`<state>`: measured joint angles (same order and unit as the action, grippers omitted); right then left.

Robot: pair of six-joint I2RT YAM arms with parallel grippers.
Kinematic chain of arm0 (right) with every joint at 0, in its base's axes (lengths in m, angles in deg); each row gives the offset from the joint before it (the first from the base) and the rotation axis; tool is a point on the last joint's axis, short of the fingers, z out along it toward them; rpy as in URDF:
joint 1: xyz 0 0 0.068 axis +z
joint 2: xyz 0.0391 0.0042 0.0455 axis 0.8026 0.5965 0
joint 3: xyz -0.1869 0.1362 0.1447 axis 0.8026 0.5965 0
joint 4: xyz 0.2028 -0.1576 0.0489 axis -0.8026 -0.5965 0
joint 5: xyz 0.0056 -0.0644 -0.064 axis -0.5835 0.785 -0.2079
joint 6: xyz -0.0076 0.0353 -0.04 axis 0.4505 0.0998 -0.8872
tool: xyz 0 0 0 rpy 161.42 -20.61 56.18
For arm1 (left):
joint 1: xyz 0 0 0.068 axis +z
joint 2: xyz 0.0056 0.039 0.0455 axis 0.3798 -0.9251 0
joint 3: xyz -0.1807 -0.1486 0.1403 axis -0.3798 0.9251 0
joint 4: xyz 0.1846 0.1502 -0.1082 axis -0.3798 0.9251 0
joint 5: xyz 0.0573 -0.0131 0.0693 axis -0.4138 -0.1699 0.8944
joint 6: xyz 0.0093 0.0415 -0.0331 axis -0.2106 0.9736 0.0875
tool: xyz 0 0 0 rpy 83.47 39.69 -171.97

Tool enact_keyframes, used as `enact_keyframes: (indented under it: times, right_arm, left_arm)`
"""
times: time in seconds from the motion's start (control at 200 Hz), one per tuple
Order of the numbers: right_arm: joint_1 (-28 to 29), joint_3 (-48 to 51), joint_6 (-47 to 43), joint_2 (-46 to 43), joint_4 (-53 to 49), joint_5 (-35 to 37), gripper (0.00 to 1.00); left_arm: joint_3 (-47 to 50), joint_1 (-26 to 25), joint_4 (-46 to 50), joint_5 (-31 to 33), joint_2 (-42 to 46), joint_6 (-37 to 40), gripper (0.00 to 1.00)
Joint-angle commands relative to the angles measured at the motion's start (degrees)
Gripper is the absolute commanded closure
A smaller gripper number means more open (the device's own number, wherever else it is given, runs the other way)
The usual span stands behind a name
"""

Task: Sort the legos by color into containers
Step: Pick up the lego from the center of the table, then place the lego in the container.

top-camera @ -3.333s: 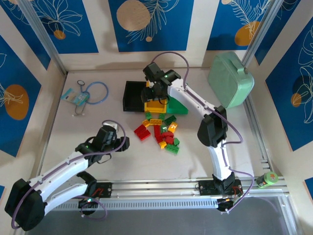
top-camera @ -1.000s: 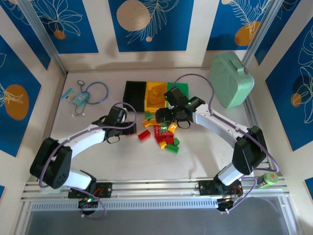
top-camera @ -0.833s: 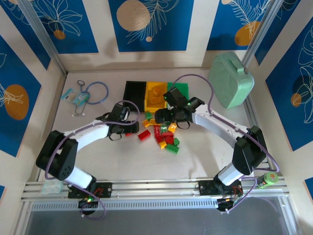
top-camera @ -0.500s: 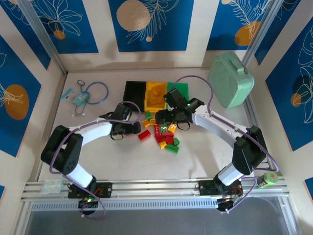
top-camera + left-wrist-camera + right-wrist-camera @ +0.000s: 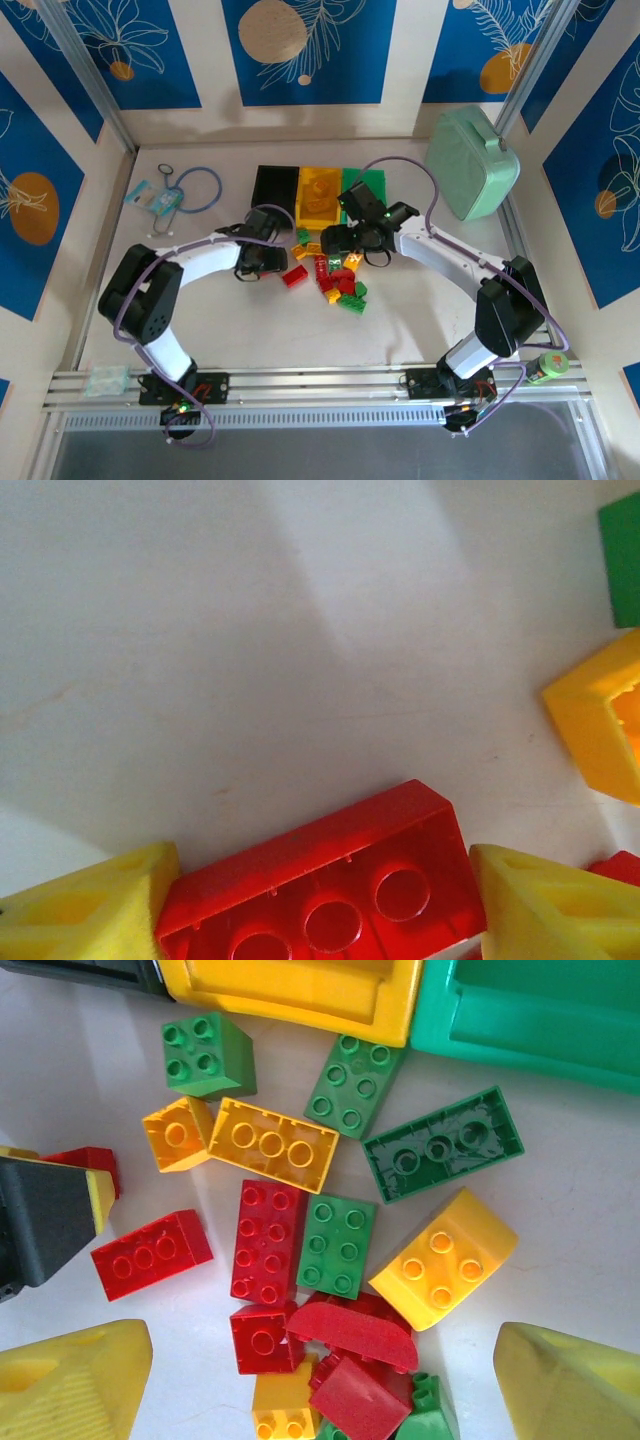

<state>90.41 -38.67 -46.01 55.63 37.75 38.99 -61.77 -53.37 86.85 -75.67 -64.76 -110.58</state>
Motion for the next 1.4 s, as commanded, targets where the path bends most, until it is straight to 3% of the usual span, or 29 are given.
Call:
enact_keyframes:
  times: [0.0,0.665,1.211,1.251,1.316,1.396]
  right_arm:
    - [-0.8,1.3,0.4,-2.5,0.8,-1.7,0.11]
    - [-2.1,5.7,1.6,-5.6,2.5,-2.7,0.11]
    - [-1.1,10.3,3.4,-10.9,1.8,-2.4,0.11]
    - [-1.0,10.5,3.4,-11.4,1.7,-2.2,0.11]
    - [-0.9,10.7,3.3,-12.1,1.4,-2.1,0.11]
    - [-0.9,10.9,3.3,-13.0,0.9,-1.8,0.11]
  left_arm:
    - [-2.4,-0.8,2.3,1.3,-2.4,1.2,0.33]
    - [-10.2,0.9,6.0,2.1,1.5,4.1,0.35]
    - [-35.8,7.6,10.0,0.0,-13.7,9.5,0.36]
    - [-37.0,7.6,10.3,-0.1,-14.5,9.8,0.32]
    - [-38.6,7.6,11.2,-0.1,-15.2,10.6,0.11]
    - [-37.8,7.5,10.6,0.4,-13.5,10.8,0.03]
